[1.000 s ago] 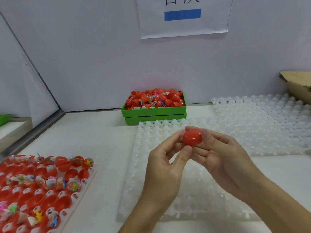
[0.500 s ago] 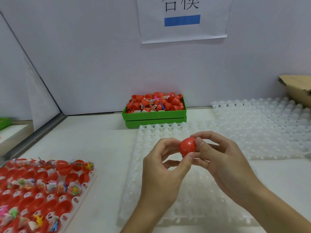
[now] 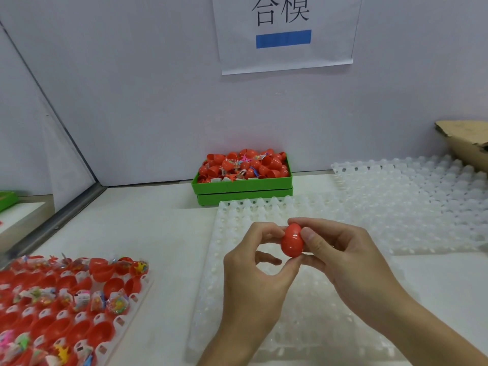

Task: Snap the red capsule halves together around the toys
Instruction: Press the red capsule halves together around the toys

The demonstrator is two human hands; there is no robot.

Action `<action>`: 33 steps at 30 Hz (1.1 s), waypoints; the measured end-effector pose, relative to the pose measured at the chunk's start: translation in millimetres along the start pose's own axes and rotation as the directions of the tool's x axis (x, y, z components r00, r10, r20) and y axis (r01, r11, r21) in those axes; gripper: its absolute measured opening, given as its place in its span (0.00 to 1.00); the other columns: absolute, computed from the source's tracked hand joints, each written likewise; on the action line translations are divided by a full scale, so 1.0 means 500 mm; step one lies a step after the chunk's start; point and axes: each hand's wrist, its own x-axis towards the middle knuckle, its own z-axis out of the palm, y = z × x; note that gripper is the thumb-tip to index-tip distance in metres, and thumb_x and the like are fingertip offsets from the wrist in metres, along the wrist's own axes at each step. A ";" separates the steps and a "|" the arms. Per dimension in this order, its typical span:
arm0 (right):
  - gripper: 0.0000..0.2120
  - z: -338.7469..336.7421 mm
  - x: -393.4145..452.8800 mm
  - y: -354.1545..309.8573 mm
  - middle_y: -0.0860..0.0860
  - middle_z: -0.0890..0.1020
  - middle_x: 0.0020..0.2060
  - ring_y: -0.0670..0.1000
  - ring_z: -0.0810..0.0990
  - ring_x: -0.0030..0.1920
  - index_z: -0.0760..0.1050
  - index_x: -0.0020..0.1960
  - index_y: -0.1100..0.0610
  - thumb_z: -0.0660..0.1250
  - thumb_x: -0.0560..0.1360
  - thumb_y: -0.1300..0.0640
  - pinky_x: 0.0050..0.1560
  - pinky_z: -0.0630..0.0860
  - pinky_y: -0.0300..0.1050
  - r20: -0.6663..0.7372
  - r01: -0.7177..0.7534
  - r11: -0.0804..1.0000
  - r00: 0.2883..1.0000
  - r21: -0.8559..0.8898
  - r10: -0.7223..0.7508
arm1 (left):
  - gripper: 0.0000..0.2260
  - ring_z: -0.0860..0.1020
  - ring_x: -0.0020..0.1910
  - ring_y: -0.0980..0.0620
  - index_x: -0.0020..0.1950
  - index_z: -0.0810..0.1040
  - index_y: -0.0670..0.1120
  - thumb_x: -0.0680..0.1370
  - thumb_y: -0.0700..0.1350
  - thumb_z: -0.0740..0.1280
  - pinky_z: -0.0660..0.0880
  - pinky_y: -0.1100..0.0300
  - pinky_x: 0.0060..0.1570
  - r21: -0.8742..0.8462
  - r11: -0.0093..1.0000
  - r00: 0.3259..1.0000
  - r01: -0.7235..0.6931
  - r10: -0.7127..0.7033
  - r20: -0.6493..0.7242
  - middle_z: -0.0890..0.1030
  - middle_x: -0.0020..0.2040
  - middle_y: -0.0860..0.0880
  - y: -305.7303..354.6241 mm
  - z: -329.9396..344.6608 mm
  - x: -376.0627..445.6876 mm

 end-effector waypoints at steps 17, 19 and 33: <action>0.25 -0.012 0.000 -0.018 0.70 0.83 0.49 0.66 0.85 0.49 0.71 0.64 0.61 0.67 0.68 0.68 0.41 0.83 0.47 0.276 -0.290 0.898 0.940 0.332 0.201 | 0.22 0.79 0.55 0.52 0.54 0.80 0.61 0.64 0.45 0.80 0.78 0.65 0.50 -0.147 0.986 0.984 0.078 -0.053 0.171 0.82 0.52 0.57 0.000 -0.011 0.005; 0.24 -0.010 -0.003 -0.019 0.70 0.83 0.48 0.65 0.85 0.48 0.71 0.64 0.62 0.67 0.68 0.68 0.43 0.84 0.48 0.280 -0.301 0.897 0.936 0.323 0.214 | 0.22 0.80 0.54 0.49 0.52 0.80 0.60 0.63 0.44 0.81 0.79 0.62 0.51 -0.169 0.981 0.985 0.093 -0.066 0.162 0.83 0.49 0.54 -0.002 -0.012 0.003; 0.07 -0.043 0.027 -0.021 0.58 0.86 0.42 0.56 0.86 0.41 0.81 0.54 0.57 0.66 0.79 0.61 0.40 0.81 0.42 -0.121 -0.137 0.990 0.984 -0.031 0.133 | 0.23 0.67 0.63 0.68 0.64 0.69 0.65 0.70 0.65 0.69 0.64 0.77 0.60 0.417 0.909 0.984 -0.004 -0.071 0.164 0.69 0.62 0.68 -0.057 -0.028 0.008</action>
